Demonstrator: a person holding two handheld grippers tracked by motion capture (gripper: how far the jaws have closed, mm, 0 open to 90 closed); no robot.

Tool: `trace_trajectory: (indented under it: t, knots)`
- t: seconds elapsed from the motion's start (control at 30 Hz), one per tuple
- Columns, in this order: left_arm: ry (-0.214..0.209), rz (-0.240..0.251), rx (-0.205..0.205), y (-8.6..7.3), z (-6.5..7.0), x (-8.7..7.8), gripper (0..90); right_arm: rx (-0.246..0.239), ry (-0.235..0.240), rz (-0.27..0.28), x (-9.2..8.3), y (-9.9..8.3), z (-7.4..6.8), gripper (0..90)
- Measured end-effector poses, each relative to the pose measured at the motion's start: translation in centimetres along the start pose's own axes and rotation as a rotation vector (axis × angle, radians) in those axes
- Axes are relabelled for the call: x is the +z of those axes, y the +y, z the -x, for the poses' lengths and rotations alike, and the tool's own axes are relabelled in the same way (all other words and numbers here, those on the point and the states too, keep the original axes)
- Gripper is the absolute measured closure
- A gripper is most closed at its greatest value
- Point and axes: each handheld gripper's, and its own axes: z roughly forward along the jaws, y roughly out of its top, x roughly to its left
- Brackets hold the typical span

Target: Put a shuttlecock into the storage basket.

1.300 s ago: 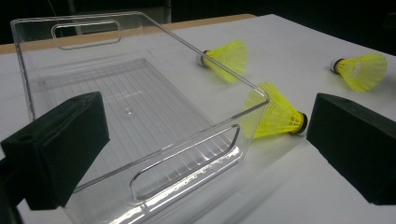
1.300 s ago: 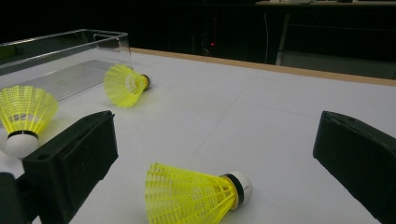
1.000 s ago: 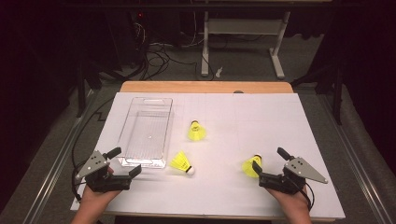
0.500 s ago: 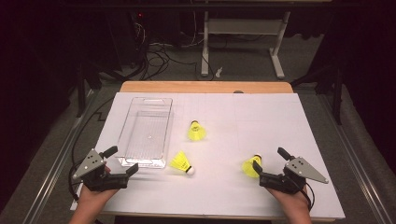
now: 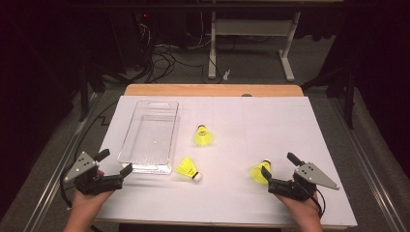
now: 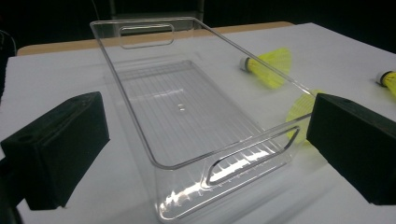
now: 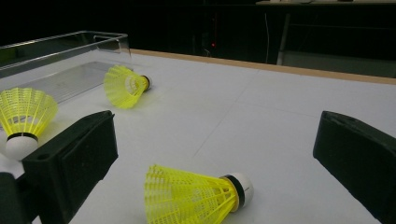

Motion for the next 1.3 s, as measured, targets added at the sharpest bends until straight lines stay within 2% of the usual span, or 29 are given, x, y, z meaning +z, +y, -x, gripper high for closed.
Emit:
trace_trajectory:
  t: [0.17, 0.3, 0.43, 0.57, 0.7, 0.73, 0.77, 0.8, 1.03, 1.1, 1.17, 1.3]
  knots:
    - [0.006, -0.009, -0.005, 0.1, -0.4, -0.1, 0.1, 0.000, -0.004, 0.005, 0.0, 0.0, 0.1, 0.5]
    - [0.004, -0.019, -0.030, 0.1, -0.5, 0.0, 0.2, -0.001, -0.006, 0.004, -0.1, 0.0, 0.1, 0.5]
    - [-0.003, -0.017, -0.024, 0.0, -0.5, 0.0, 0.2, -0.004, -0.009, 0.004, 0.0, 0.0, 0.2, 0.5]
    - [0.006, -0.035, -0.019, -0.2, -0.6, 0.1, 0.2, -0.010, -0.013, -0.002, 0.2, 0.0, 0.2, 0.5]
    - [0.042, -0.077, -0.012, -0.4, -0.8, 0.3, 0.2, -0.016, -0.018, -0.011, 0.3, 0.2, 0.3, 0.5]
    - [0.053, -0.098, -0.016, -0.6, -0.9, 0.4, 0.2, -0.032, -0.023, -0.017, 0.4, 0.3, 0.3, 0.5]
    - [0.053, -0.098, -0.016, -0.6, -0.9, 0.4, 0.2, -0.029, -0.022, -0.016, 0.5, 0.3, 0.3, 0.5]
    - [0.069, -0.124, -0.003, -0.8, -0.9, 0.5, 0.2, -0.025, -0.021, -0.016, 0.5, 0.4, 0.3, 0.5]
    - [0.108, -0.177, 0.014, -1.2, -1.1, 0.8, 0.2, -0.033, -0.024, -0.032, 0.8, 0.7, 0.0, 0.5]
    - [0.112, -0.181, 0.013, -1.3, -1.1, 0.9, 0.2, -0.036, -0.026, -0.037, 0.8, 0.8, -0.1, 0.5]
    - [0.111, -0.216, 0.012, -1.5, -1.2, 0.9, 0.2, -0.038, -0.018, -0.052, 1.1, 1.1, -0.1, 0.5]
    - [0.120, -0.234, 0.011, -1.6, -1.3, 1.0, 0.2, -0.047, -0.022, -0.076, 1.3, 1.3, 0.2, 0.5]
